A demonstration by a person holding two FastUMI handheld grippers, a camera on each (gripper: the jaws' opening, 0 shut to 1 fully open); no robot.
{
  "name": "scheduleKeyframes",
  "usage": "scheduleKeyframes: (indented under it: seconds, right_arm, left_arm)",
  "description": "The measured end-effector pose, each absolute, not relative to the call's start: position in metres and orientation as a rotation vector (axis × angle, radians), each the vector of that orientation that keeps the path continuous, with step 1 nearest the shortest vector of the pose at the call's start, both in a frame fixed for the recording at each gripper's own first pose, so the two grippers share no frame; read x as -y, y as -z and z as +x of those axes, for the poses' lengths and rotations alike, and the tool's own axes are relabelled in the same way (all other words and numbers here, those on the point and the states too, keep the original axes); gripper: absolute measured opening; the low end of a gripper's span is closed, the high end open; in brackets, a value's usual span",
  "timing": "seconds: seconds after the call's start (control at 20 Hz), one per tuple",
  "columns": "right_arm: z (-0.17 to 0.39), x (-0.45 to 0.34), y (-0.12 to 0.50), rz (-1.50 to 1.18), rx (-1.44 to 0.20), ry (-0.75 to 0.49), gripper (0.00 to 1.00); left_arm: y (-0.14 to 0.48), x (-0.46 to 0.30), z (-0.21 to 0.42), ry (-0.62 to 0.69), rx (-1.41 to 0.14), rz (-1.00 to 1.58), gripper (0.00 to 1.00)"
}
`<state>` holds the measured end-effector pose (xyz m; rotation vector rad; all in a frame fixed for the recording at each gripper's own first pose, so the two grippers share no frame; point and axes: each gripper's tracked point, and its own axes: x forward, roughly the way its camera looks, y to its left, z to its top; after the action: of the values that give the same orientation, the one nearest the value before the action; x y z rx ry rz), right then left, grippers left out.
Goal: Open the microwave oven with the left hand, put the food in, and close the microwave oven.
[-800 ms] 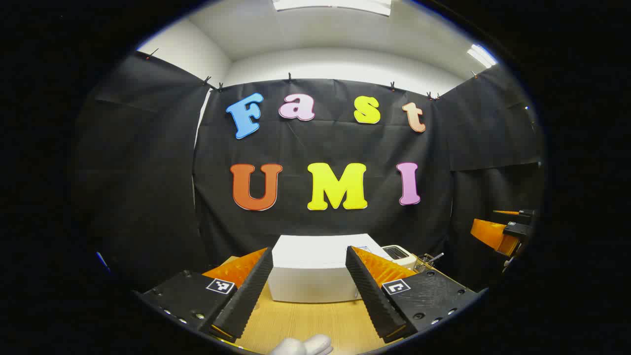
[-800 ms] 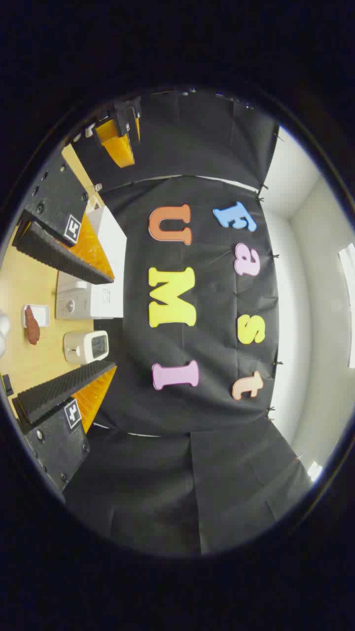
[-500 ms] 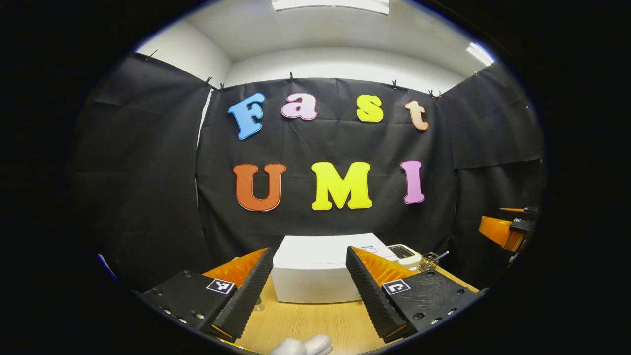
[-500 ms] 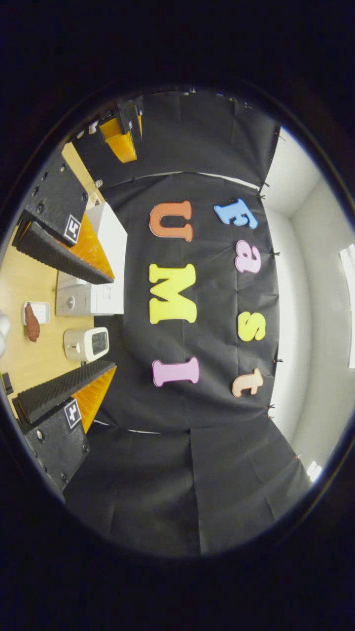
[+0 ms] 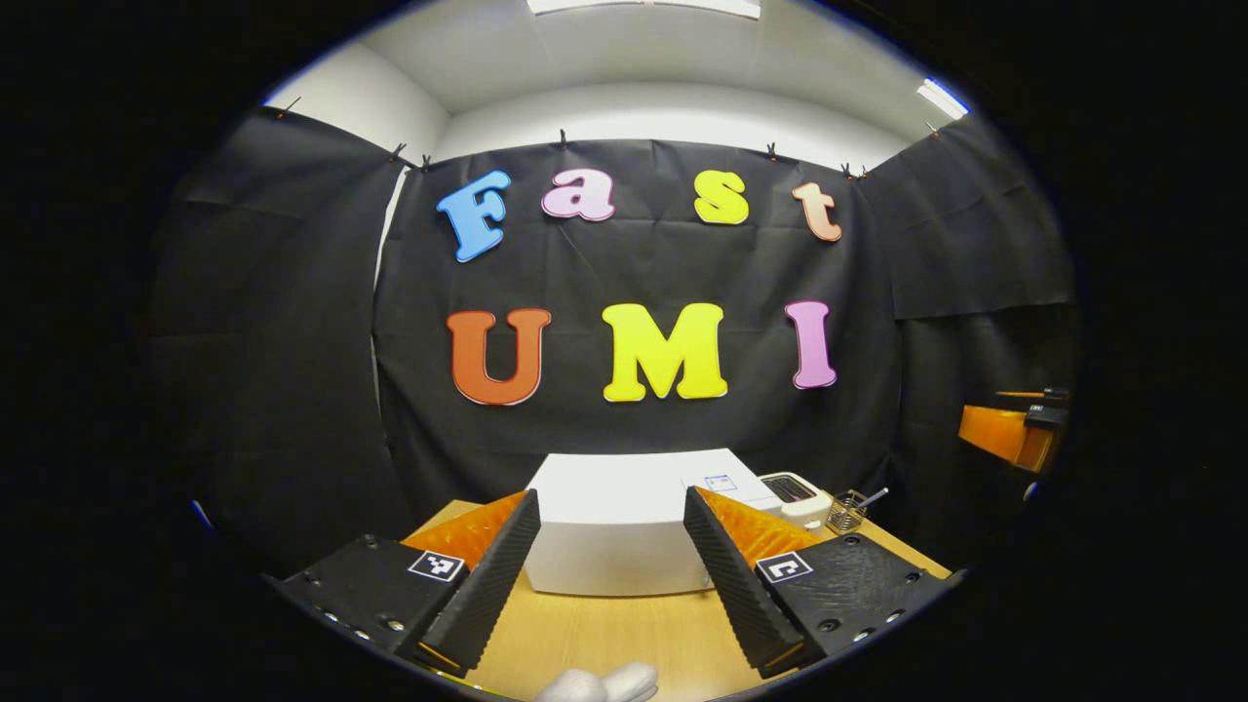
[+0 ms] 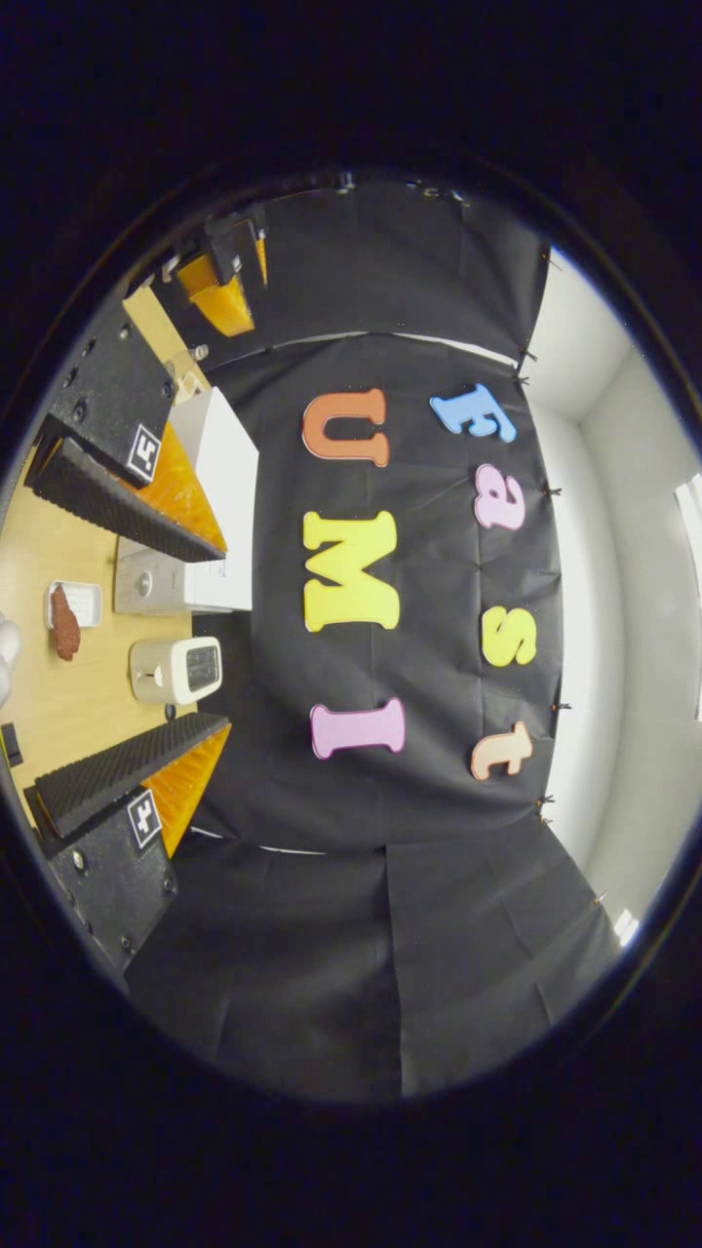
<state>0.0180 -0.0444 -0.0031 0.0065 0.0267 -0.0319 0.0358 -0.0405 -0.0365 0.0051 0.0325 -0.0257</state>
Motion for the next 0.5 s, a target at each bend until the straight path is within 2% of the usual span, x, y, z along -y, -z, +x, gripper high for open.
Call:
scheduleKeyframes:
  seconds: [0.5]
  right_arm:
    - [0.029,0.118,-0.009,-0.063,-0.076,0.099,0.99]
  left_arm:
    - [0.151,0.151,0.129,0.141,-0.069,0.036,0.93]
